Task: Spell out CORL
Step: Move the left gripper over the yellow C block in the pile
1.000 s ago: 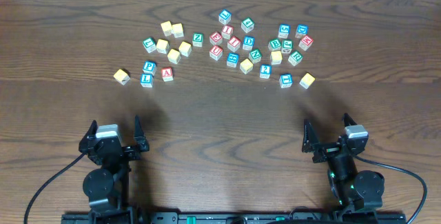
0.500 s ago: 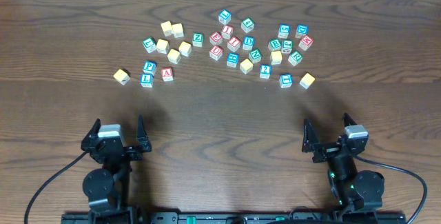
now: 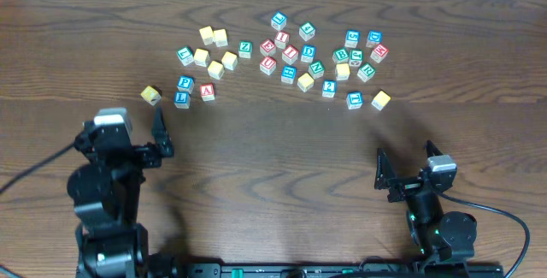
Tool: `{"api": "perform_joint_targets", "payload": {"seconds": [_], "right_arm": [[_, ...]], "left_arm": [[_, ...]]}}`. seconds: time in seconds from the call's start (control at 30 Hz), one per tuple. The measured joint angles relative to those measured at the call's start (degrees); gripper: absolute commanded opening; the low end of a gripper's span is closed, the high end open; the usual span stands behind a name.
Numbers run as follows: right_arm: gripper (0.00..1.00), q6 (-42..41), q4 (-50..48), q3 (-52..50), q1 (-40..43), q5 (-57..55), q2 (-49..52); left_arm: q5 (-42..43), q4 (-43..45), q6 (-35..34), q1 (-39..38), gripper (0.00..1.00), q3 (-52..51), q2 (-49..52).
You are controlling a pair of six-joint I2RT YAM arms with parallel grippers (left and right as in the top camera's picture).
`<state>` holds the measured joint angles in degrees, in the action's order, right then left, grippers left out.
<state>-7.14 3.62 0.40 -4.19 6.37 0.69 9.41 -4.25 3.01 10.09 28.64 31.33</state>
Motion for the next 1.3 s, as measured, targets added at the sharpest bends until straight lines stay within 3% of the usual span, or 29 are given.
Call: {"api": "perform_joint_targets", "payload": {"seconds": [0.23, 0.67, 1.03, 1.3], "right_arm": [[0.99, 0.0, 0.0, 0.0, 0.0, 0.0, 0.0], [0.99, 0.0, 0.0, 0.0, 0.0, 0.0, 0.0], [0.99, 0.0, 0.0, 0.0, 0.0, 0.0, 0.0], [0.99, 0.0, -0.2, 0.0, 0.0, 0.0, 0.0]], "left_arm": [[5.2, -3.1, -1.7, 0.0, 1.0, 8.8, 12.0], [11.5, -30.8, -2.3, 0.0, 1.0, 45.1, 39.2], [11.8, -47.1, 2.1, 0.0, 1.0, 67.8, 50.5], [11.8, -51.8, 3.1, 0.0, 1.0, 72.2, 54.6]]}}
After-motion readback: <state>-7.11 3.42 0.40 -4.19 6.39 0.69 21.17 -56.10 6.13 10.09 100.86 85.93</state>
